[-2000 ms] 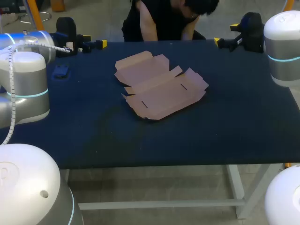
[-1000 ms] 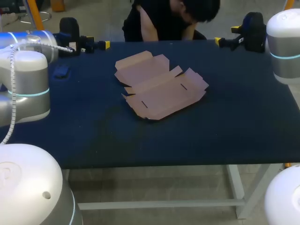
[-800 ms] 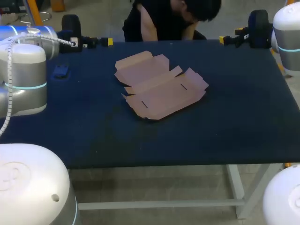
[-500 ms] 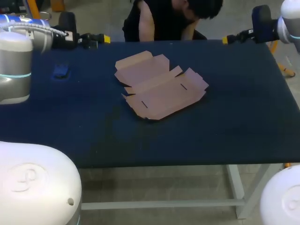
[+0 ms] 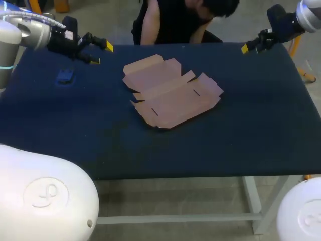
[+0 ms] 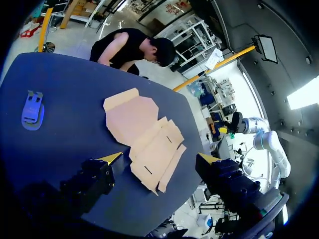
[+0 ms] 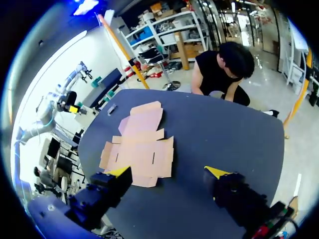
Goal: Assemble the packaging by folding the flat box into shape, placing the metal phone stand inside, and closing the box properly
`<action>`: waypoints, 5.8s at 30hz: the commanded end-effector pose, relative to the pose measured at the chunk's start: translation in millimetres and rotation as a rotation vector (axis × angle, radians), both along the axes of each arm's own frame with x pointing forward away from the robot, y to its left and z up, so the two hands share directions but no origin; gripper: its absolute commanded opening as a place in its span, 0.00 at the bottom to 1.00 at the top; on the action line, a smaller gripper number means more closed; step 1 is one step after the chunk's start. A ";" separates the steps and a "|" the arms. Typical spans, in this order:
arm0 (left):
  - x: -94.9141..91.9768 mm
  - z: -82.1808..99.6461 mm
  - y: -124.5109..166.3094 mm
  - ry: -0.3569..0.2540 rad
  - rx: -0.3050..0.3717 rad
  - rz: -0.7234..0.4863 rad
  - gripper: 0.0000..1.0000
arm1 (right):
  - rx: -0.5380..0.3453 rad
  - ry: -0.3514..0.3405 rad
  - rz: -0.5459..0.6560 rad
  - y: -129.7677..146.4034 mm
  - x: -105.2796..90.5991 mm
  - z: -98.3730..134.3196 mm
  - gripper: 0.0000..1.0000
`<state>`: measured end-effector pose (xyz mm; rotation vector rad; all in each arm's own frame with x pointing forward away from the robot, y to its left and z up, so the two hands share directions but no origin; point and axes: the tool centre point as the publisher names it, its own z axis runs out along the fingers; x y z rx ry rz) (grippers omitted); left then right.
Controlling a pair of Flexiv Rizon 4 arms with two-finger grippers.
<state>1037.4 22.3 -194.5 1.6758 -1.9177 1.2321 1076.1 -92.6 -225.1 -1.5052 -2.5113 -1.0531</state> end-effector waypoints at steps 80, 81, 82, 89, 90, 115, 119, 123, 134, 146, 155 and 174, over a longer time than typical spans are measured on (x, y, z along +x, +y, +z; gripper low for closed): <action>-46.6 -55.1 -14.0 0.516 0.084 0.019 1.00 | -0.094 0.557 0.461 84.0 32.0 -174.2 0.65; -46.4 -55.3 -14.2 0.516 0.085 0.018 1.00 | -0.092 0.561 0.460 84.6 32.4 -175.7 0.62; -46.1 -55.7 -14.5 0.517 0.086 0.017 1.00 | -0.089 0.564 0.460 85.1 32.6 -176.7 0.60; -43.2 -58.3 -14.2 0.523 0.082 0.014 1.00 | -0.074 0.570 0.457 95.6 32.0 -180.9 0.44; -43.1 -58.8 -13.9 0.524 0.081 0.013 1.00 | -0.071 0.572 0.449 97.6 32.1 -181.9 0.41; -52.2 -61.2 -12.1 0.383 0.115 0.195 1.00 | 0.113 0.473 0.055 98.5 -10.5 -163.2 0.00; -50.0 -62.4 -10.4 0.379 0.120 0.205 1.00 | 0.127 0.466 0.015 102.9 -20.3 -158.8 0.00; -47.1 -64.7 -7.4 0.395 0.123 0.201 1.00 | 0.144 0.468 -0.020 106.6 -30.4 -159.7 0.00; -44.1 -67.8 -1.6 0.411 0.119 0.192 1.00 | 0.194 0.459 -0.143 114.3 -55.4 -163.3 0.00; -39.8 -71.9 4.4 0.433 0.113 0.188 1.00 | 0.177 0.536 -0.069 103.4 -50.6 -153.6 0.94; -38.1 -73.8 4.9 0.443 0.104 0.190 1.00 | 0.113 0.643 0.064 103.4 -23.0 -159.6 0.54; -41.6 -71.5 1.3 0.441 0.110 0.201 1.00 | 0.085 0.708 0.139 117.0 -16.8 -181.9 0.00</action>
